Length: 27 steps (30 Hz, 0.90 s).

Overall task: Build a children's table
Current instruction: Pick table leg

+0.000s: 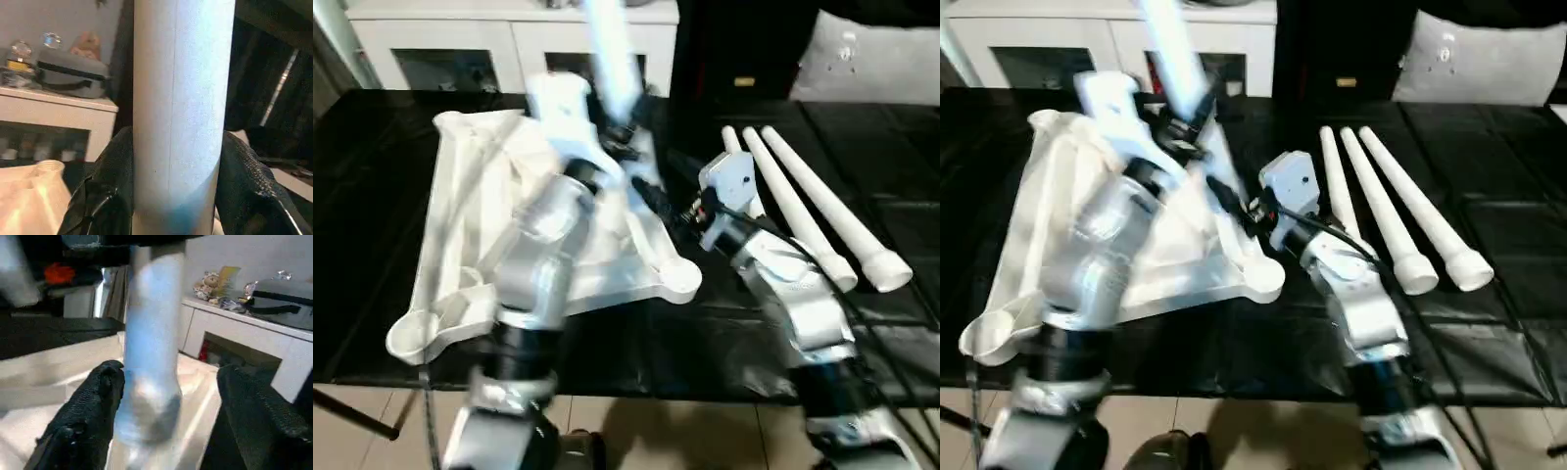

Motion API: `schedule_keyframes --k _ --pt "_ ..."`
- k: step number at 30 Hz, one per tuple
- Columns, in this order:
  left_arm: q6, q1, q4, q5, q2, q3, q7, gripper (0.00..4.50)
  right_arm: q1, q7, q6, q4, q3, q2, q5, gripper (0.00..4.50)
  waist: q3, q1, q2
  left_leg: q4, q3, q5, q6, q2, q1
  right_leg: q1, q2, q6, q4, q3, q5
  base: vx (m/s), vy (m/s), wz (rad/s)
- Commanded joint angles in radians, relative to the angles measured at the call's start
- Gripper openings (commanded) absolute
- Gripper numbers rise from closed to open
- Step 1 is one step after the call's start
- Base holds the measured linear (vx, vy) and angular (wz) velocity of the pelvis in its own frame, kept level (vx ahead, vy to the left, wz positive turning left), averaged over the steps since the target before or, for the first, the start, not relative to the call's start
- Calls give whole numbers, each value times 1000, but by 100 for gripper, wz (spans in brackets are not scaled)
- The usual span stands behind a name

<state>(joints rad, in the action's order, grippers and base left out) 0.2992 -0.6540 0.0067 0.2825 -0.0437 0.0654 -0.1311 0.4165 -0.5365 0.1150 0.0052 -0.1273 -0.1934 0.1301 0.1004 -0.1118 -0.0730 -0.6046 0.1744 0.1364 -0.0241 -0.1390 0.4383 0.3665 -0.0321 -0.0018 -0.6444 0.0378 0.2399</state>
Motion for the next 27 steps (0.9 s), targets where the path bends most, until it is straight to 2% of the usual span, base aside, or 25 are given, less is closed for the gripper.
schedule_keyframes --k 1,2,3,4,5,6,7,8,9,11,13,14,15,16,17,18,19,20,21,23,24,25,26,27 --pt "9 -30 14 13 20 13 -14 186 -24 -10 44 -76 2 -11 32 361 -45 9 0 89 -69 405 35 -98 -54 0 -126 -150 94 -59 173 0 0 0" --pt "9 -34 20 12 29 16 -17 186 -31 -8 52 -94 9 -14 39 378 -46 10 3 86 -67 382 25 -96 -54 -1 -130 -154 95 -61 160 0 0 0" --pt "13 -40 26 12 43 21 -23 186 -42 -1 62 -116 26 -16 56 378 -37 11 -1 87 -67 367 15 -96 -50 1 -130 -161 98 -61 160 0 0 0" --pt "13 -40 26 12 44 21 -23 186 -43 -1 63 -118 27 -17 57 386 -38 12 1 85 -66 357 11 -97 -51 -1 -131 -164 97 -61 158 0 0 0" --pt "25 -42 21 13 61 28 -26 186 -58 4 72 -143 43 -20 71 395 -29 11 -16 87 -69 343 7 -98 -46 2 -131 -173 94 -60 143 0 0 0" --pt "28 -41 18 13 65 29 -27 186 -63 5 75 -150 46 -21 74 405 -29 13 -11 86 -68 323 -2 -100 -46 -1 -130 -182 91 -60 103 0 0 0" --pt "34 -40 14 16 72 32 -30 186 -69 9 79 -160 52 -20 80 415 -29 13 -15 85 -69 302 -9 -99 -42 -4 -131 -191 86 -59 73 0 0 0" --pt "42 -36 7 20 80 37 -37 186 -79 15 90 -178 58 -18 88 423 -27 12 -29 82 -70 264 -24 -100 -40 -2 -129 -200 82 -56 13 0 0 0" --pt "51 -29 0 24 95 39 -53 186 -92 21 102 -195 68 -14 104 430 -35 12 -27 75 -69 196 -52 -101 -37 -6 -129 -210 69 -53 -86 0 0 0" --pt "52 -20 1 25 119 38 -82 186 -111 27 129 -227 80 -13 123 446 -33 13 -31 69 -66 133 -98 -100 -31 -4 -131 -223 61 -49 -172 0 0 0" --pt "46 -19 12 24 137 40 -100 186 -119 32 153 -252 87 -17 138 449 -37 15 -29 64 -66 107 -122 -100 -29 -5 -132 -226 54 -46 -209 0 0 0" --pt "43 -18 16 25 143 42 -106 186 -122 35 159 -261 87 -19 141 450 -41 15 -31 59 -67 71 -138 -102 -28 -2 -129 -226 47 -43 -245 0 0 0" --pt "41 -16 24 27 158 45 -121 186 -124 38 175 -274 95 -21 155 450 -41 17 -28 60 -65 70 -152 -105 -30 4 -126 -225 47 -42 -246 0 0 0" --pt "40 -15 28 28 169 46 -132 186 -125 40 187 -283 100 -22 166 450 -37 17 -32 62 -65 86 -154 -105 -28 6 -129 -226 48 -42 -226 0 0 0" --pt "39 -9 34 27 182 46 -145 186 -125 39 198 -292 108 -23 181 450 -40 17 -30 66 -63 134 -140 -104 -30 2 -133 -228 56 -44 -166 0 0 0" --pt "40 -5 37 27 194 46 -156 186 -124 37 211 -302 118 -22 201 450 -39 16 -34 70 -64 164 -117 -106 -31 3 -133 -228 58 -44 -122 0 0 0" --pt "51 -3 38 39 205 52 -174 186 -117 41 235 -309 137 -23 228 450 -44 16 -37 71 -64 176 -106 -107 -33 1 -133 -228 58 -44 -104 0 0 0" --pt "66 1 35 60 215 62 -193 186 -115 41 267 -317 152 -28 254 450 -40 16 -37 74 -64 192 -94 -108 -34 4 -133 -227 61 -45 -83 0 0 0" --pt "81 3 32 81 223 71 -210 186 -112 36 299 -322 166 -38 278 450 -55 14 -39 74 -63 205 -71 -108 -40 1 -130 -233 59 -43 -64 0 0 0" --pt "158 5 15 155 253 81 -289 186 -91 15 361 -303 221 -66 352 450 -67 9 -27 69 -56 181 -45 -102 -40 -3 -133 -249 54 -43 -69 0 0 0" --pt "171 7 12 165 257 81 -300 186 -89 13 370 -300 229 -68 365 450 -66 5 -31 66 -53 173 -43 -99 -39 -1 -135 -251 55 -44 -65 0 0 0" --pt "201 7 5 187 265 77 -326 186 -77 10 389 -281 242 -76 373 450 -71 3 -18 64 -48 164 -44 -98 -37 -3 -136 -253 60 -44 -59 0 0 0" --pt "220 7 0 200 271 73 -343 186 -70 9 400 -269 250 -83 376 450 -71 0 -22 61 -48 151 -44 -96 -36 -3 -138 -256 55 -43 -60 0 0 0" --pt "220 7 0 200 271 73 -343 186 -70 9 400 -269 250 -83 376 450 -73 -6 -24 59 -43 140 -48 -96 -37 3 -134 -249 59 -42 -44 0 0 0"
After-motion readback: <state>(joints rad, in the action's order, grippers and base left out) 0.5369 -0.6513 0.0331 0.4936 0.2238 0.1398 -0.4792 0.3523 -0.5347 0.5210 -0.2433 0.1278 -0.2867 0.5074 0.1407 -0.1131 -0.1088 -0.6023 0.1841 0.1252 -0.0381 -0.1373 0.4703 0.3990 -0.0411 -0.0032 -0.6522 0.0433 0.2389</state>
